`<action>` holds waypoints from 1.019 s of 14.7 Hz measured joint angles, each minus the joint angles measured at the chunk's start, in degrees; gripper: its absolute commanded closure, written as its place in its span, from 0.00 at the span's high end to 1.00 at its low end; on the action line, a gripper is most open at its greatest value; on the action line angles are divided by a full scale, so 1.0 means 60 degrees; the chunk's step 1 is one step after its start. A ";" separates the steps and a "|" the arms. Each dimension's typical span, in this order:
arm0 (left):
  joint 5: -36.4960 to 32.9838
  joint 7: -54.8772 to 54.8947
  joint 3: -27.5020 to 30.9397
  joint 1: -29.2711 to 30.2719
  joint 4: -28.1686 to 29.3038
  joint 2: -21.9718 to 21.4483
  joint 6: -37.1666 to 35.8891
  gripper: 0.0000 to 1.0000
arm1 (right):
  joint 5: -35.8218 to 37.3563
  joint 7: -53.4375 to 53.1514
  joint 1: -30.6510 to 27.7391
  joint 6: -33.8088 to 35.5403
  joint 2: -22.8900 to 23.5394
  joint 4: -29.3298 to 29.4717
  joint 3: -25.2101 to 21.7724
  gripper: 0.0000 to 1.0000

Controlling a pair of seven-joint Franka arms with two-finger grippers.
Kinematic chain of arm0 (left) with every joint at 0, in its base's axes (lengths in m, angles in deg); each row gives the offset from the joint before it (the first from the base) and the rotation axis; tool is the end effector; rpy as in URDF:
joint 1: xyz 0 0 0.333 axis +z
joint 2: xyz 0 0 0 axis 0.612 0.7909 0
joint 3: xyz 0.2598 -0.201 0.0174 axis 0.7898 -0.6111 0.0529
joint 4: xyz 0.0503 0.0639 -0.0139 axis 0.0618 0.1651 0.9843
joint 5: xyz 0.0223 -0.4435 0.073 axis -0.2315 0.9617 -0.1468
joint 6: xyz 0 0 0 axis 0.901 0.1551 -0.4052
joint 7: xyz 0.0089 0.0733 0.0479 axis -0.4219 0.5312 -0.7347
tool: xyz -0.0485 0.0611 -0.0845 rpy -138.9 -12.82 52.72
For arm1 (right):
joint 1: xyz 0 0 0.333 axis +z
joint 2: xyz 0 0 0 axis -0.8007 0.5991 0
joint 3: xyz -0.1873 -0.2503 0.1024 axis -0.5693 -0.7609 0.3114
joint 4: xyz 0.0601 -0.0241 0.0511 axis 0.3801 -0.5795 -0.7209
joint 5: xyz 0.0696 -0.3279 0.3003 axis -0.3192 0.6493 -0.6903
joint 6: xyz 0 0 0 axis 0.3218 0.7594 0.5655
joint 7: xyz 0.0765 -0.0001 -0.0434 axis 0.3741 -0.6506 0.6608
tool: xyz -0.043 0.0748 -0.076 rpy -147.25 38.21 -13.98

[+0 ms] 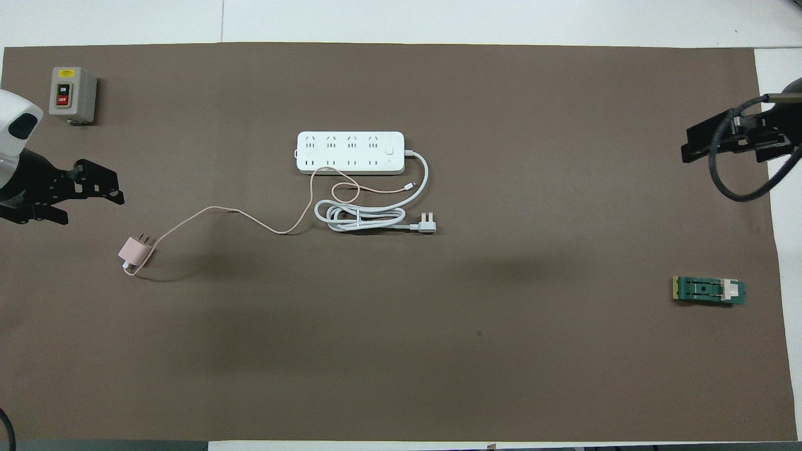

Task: Unplug charger and place it aside

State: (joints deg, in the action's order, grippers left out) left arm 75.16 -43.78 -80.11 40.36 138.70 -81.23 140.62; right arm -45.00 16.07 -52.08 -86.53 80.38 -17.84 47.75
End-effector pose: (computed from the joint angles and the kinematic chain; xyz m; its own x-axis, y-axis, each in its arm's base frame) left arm 0.6315 0.0244 0.4856 0.9610 0.2201 -0.1674 0.2288 -0.9729 0.0343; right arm 0.6476 -0.0006 0.6531 0.9993 0.0244 -0.0269 0.0237 -0.9995 -0.0227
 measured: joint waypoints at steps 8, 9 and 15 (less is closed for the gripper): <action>-0.0130 0.0751 -0.0034 -0.0167 -0.0850 -0.0277 -0.1479 1.00 | 0.0119 0.0524 -0.0161 -0.0867 -0.2130 -0.2847 -0.0181 1.00; -0.0130 0.0780 -0.0036 -0.0167 -0.0828 -0.0374 -0.1578 1.00 | 0.0119 0.0526 -0.0162 -0.1030 -0.2310 -0.3180 -0.0245 1.00; -0.0130 0.1418 -0.0047 -0.0178 -0.0637 -0.0831 -0.1891 1.00 | 0.0119 0.0214 -0.0279 -0.1305 -0.2417 -0.3472 -0.0309 1.00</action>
State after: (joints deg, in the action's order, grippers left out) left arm 74.38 -35.27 -80.40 39.29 134.88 -86.21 129.28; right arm -44.28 17.35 -53.75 -94.36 65.87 -38.68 45.90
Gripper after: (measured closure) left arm 0.000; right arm 0.000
